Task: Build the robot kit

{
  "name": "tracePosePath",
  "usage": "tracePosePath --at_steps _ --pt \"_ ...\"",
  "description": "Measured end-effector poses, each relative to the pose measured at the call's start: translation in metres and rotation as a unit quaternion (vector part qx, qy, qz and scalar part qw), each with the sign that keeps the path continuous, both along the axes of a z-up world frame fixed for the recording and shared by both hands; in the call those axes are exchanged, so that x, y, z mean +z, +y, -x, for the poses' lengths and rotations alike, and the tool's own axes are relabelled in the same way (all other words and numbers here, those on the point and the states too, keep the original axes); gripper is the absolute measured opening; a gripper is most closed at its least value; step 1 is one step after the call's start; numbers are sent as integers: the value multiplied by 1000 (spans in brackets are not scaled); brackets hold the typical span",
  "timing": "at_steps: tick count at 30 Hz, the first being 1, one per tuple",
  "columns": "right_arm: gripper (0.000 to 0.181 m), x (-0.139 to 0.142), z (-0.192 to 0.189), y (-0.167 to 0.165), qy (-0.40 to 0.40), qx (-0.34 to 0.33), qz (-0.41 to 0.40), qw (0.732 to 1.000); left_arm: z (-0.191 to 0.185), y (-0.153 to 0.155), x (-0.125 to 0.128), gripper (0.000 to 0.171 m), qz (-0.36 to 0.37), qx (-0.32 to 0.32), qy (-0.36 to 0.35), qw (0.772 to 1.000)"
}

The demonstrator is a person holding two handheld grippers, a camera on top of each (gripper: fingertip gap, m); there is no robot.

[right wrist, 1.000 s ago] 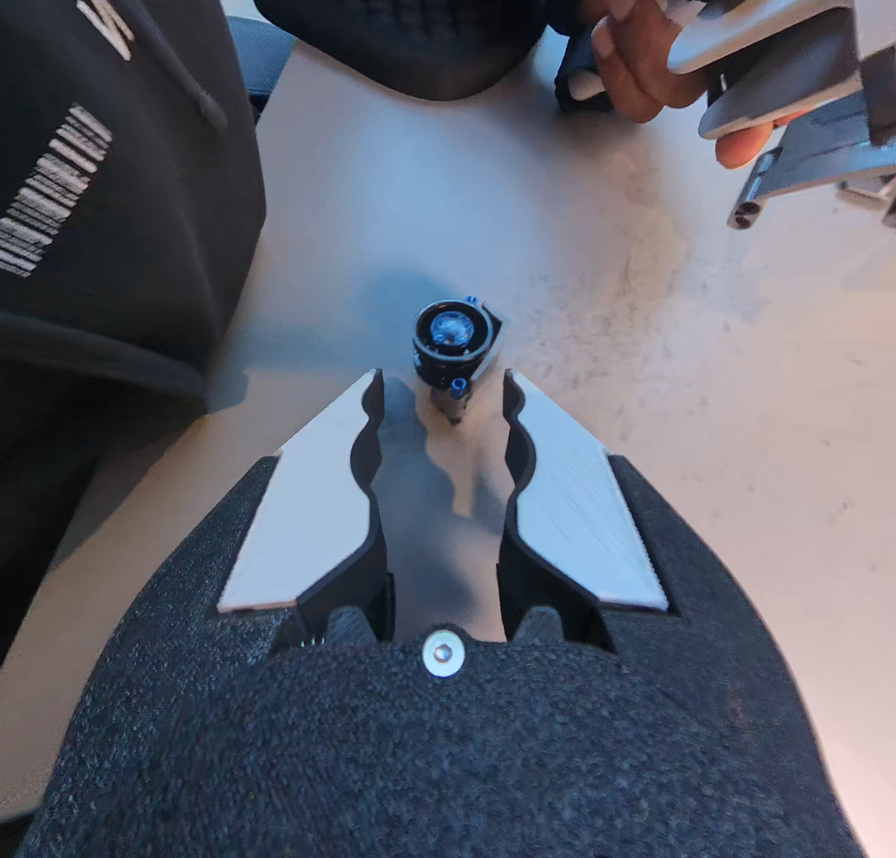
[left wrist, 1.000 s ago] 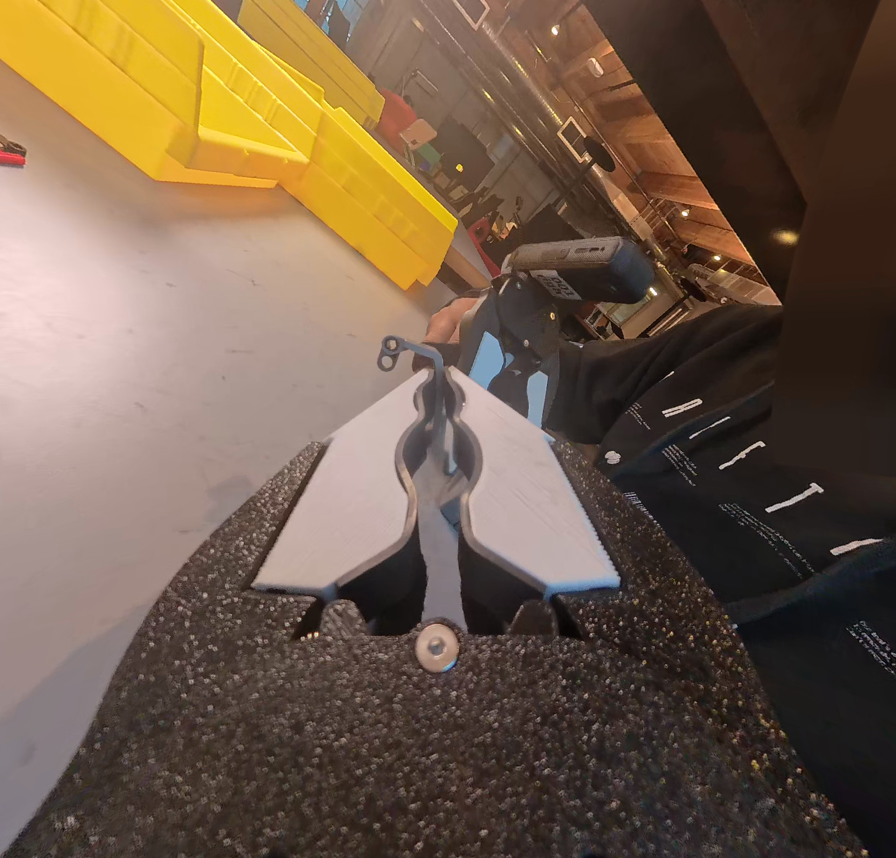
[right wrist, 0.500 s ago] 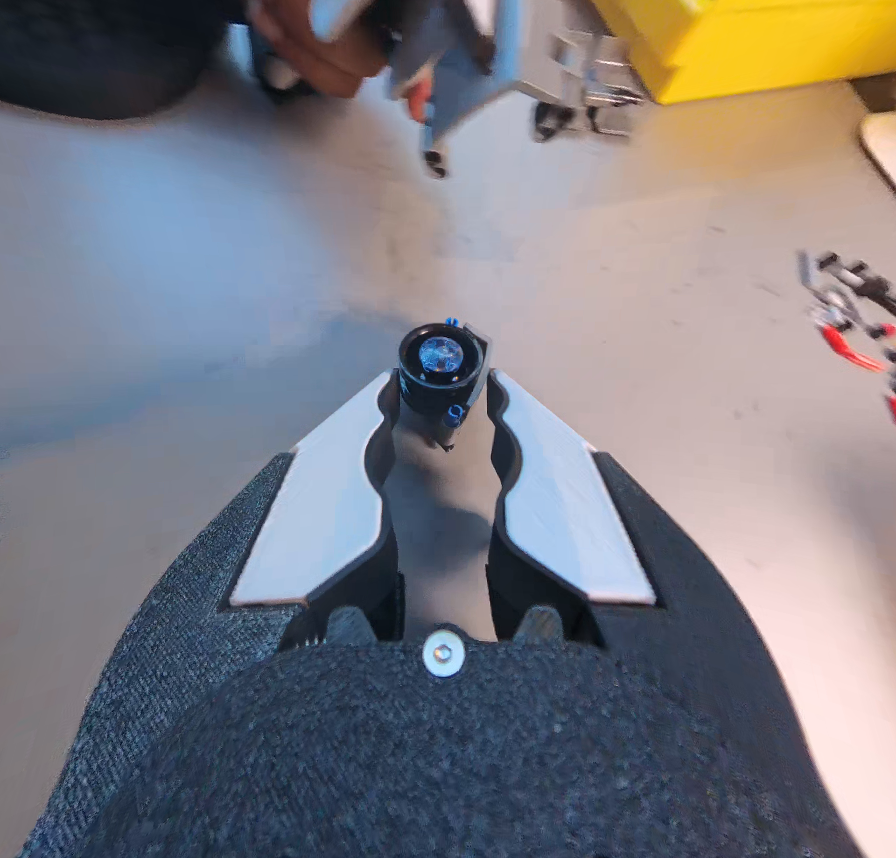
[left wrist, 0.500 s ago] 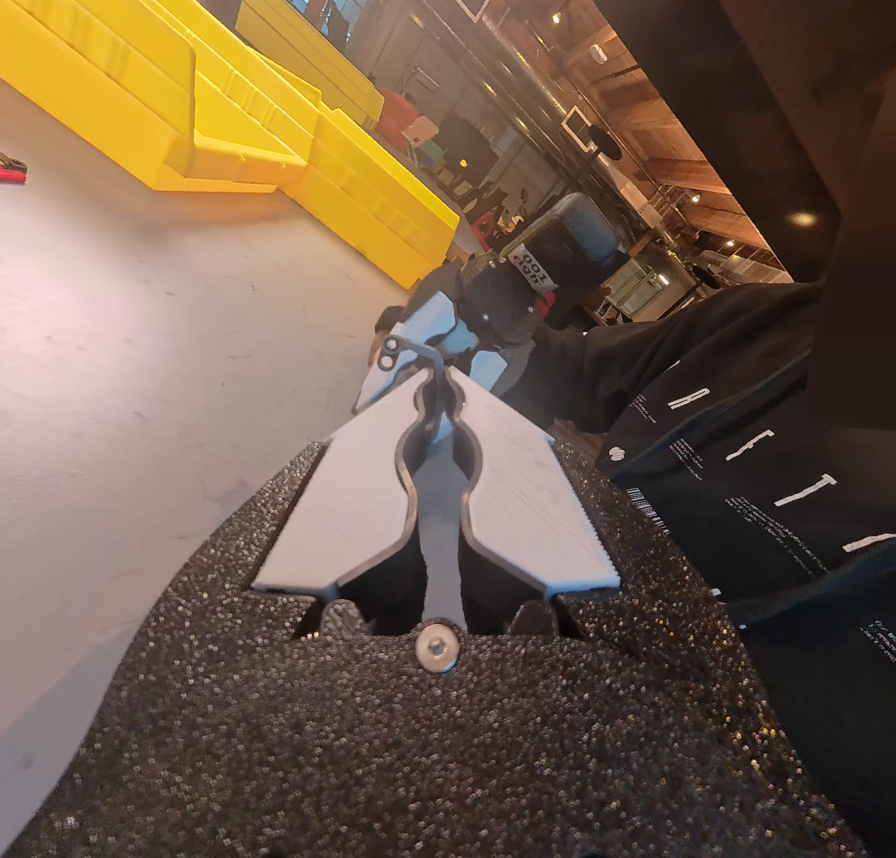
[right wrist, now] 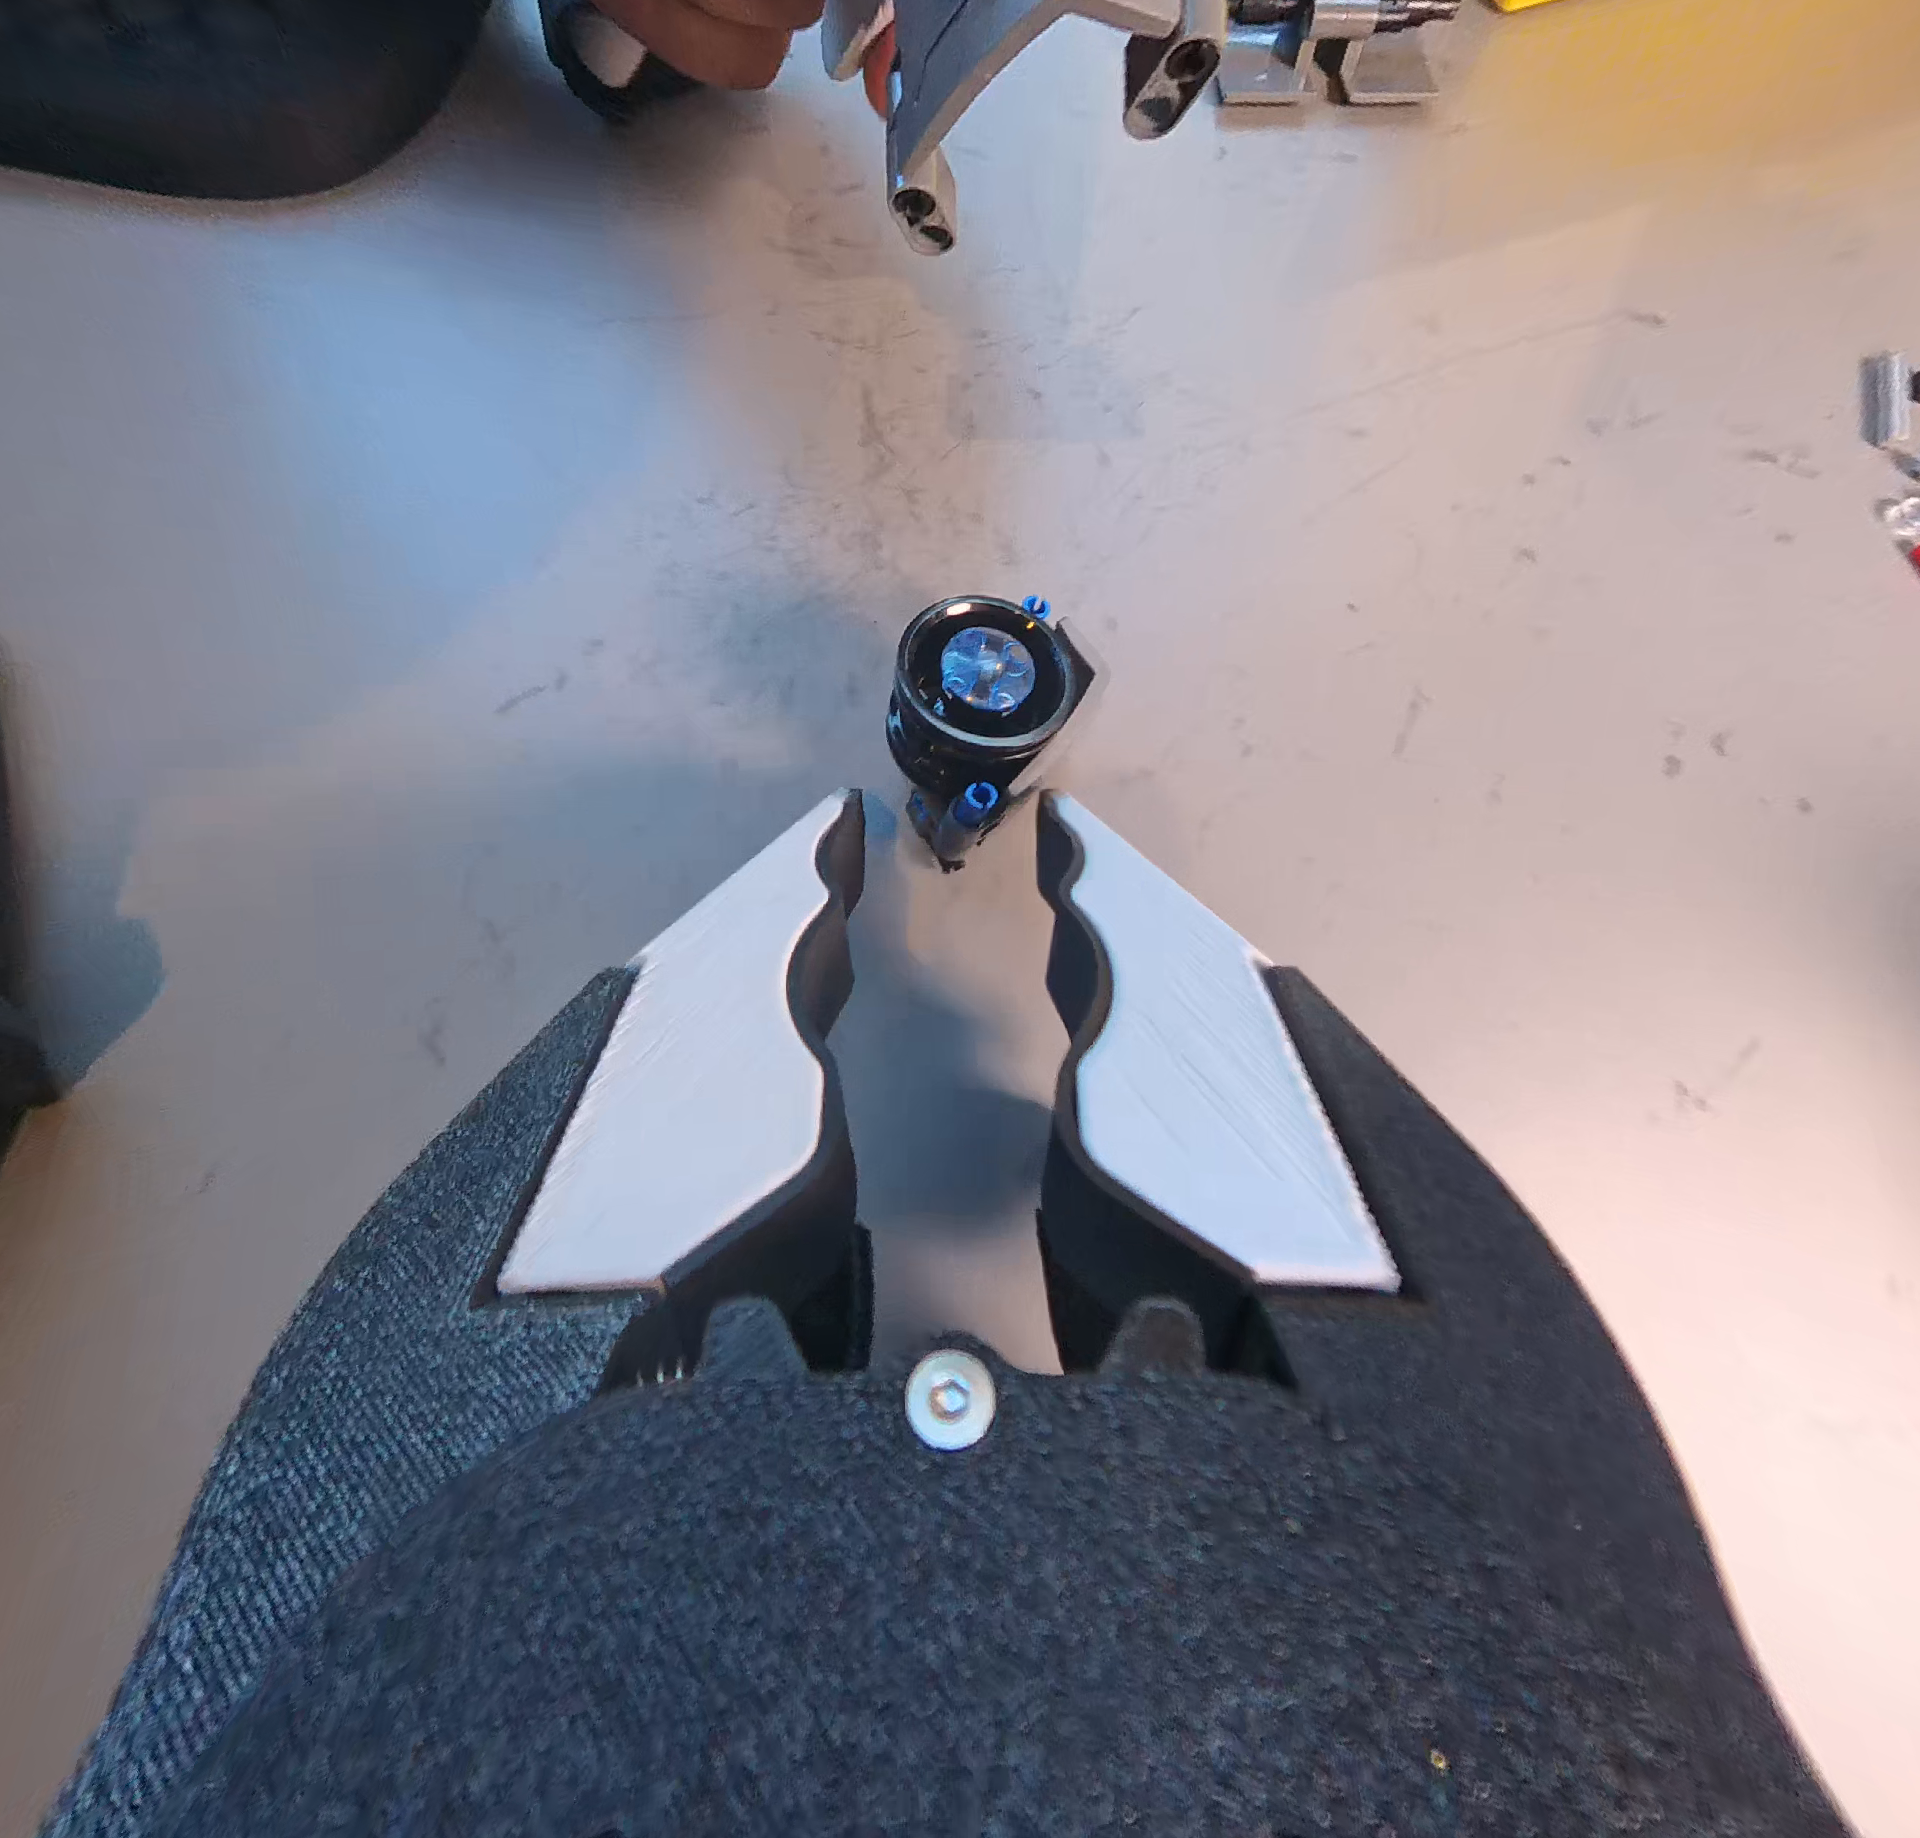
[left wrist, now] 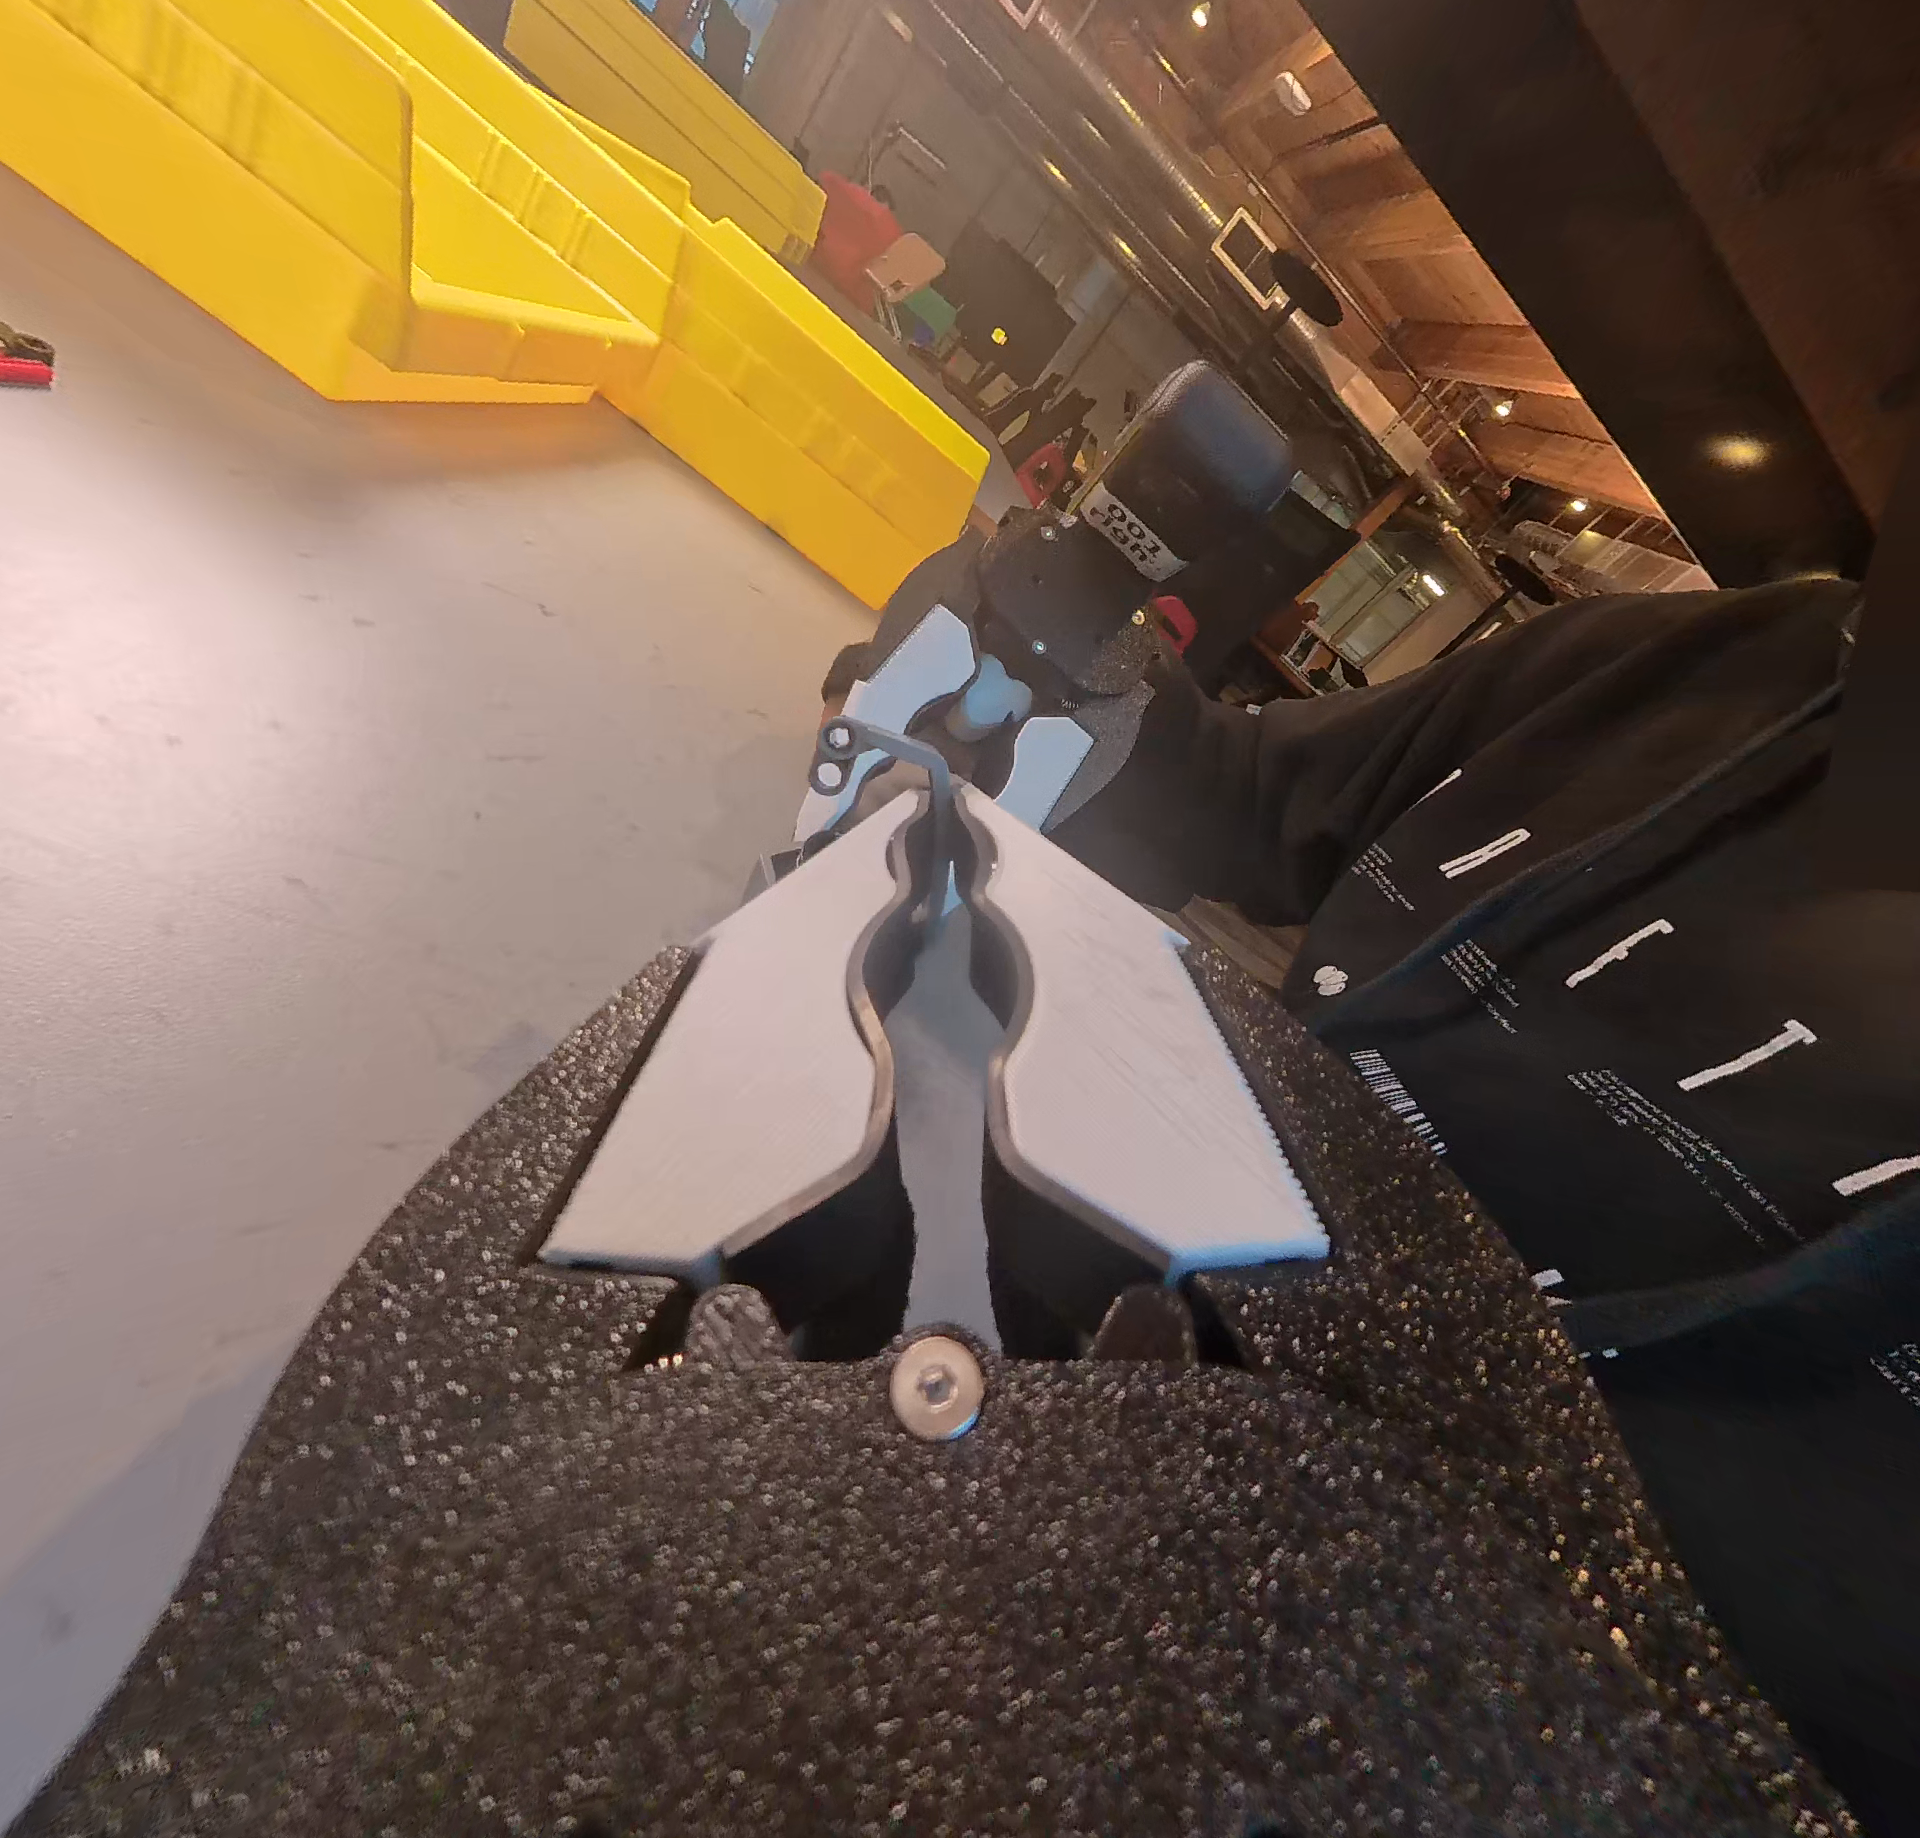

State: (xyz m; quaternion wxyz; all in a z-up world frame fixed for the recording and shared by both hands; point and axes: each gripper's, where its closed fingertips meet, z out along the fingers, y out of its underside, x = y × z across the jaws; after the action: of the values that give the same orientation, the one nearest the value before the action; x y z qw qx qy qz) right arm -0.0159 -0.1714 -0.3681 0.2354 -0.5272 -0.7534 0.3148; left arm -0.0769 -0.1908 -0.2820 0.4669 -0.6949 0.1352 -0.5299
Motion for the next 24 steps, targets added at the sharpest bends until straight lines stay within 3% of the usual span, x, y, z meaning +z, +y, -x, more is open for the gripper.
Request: tracePosePath --at_steps 17,24 --pt "21 4 -9 -5 -5 23 24 999 0 0 0 0 2 0 -3 1000" --pt "40 5 -6 3 14 19 25 999 0 0 0 0 3 -4 -3 1000"
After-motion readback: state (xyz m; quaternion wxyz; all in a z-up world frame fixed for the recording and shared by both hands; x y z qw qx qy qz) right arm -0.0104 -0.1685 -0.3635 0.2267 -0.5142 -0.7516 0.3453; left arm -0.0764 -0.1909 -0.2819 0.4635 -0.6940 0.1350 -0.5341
